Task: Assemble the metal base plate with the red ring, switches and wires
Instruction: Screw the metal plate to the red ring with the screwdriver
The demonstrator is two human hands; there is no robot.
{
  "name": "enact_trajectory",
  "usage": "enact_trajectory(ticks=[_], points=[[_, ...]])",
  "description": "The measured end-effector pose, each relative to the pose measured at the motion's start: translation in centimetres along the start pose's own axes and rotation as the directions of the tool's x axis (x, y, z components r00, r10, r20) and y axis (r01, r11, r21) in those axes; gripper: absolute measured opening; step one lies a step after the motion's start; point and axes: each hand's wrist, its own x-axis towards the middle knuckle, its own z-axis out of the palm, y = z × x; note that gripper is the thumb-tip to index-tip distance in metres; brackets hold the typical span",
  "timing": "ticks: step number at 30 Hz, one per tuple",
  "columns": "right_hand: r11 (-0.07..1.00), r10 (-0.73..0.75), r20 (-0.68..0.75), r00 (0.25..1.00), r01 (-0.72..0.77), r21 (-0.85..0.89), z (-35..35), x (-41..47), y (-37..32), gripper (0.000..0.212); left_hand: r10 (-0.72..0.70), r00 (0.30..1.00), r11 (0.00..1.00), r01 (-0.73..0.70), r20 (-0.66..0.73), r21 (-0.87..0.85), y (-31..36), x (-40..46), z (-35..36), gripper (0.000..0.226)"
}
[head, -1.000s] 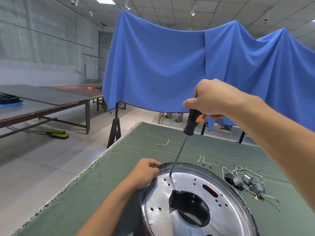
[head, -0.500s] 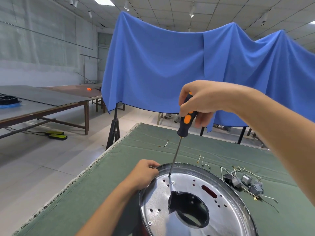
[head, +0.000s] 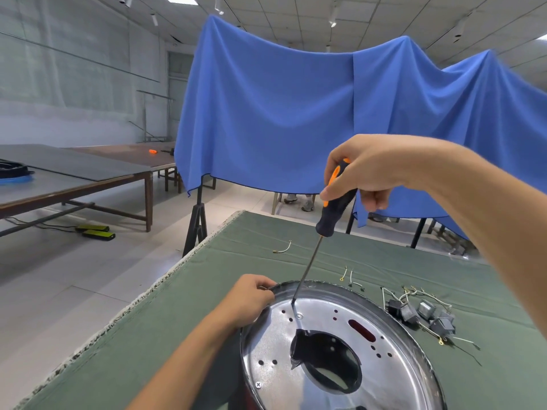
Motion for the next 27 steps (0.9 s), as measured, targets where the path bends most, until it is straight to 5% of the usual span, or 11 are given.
enact_trajectory(ticks=[2, 6, 11, 14, 19, 24, 27], points=[[0.99, 0.014, -0.046, 0.999, -0.02, -0.137, 0.1, 0.0, -0.6, 0.024, -0.006, 1.0, 1.0, 0.006, -0.004, 0.003, 0.0, 0.0, 0.0, 0.031], [0.991, -0.029, -0.181, 0.983, 0.004, -0.135, 1.6, 1.2, -1.3, 0.027, -0.002, 1.0, 1.0, 0.002, -0.005, 0.009, 0.0, 0.1, -0.1, 0.031], [0.998, -0.031, -0.046, 0.998, 0.033, 0.054, 1.3, 1.1, -1.8, 0.021, -0.011, 1.0, 1.0, 0.011, -0.005, -0.006, -0.1, 0.0, 0.0, 0.03], [0.993, -0.052, -0.119, 0.992, 0.064, 0.098, 1.8, 1.1, -1.5, 0.014, -0.009, 1.0, 1.0, 0.009, -0.002, -0.013, -0.1, 0.0, -0.1, 0.03], [0.981, -0.015, -0.387, 0.922, -0.062, -0.186, 2.5, 1.3, -0.8, 0.033, -0.021, 1.0, 1.0, 0.021, -0.004, -0.015, 0.1, -0.1, 0.0, 0.029], [1.0, 0.014, -0.152, 0.988, -0.011, 0.025, 1.7, 0.8, -0.4, 0.016, -0.018, 1.0, 1.0, 0.018, -0.009, -0.007, -0.1, 0.1, 0.0, 0.03], [1.0, -0.004, -0.146, 0.989, 0.007, 0.016, 1.4, 0.5, -0.2, 0.019, -0.022, 1.0, 1.0, 0.022, -0.011, -0.014, -0.2, 0.1, 0.0, 0.03]])
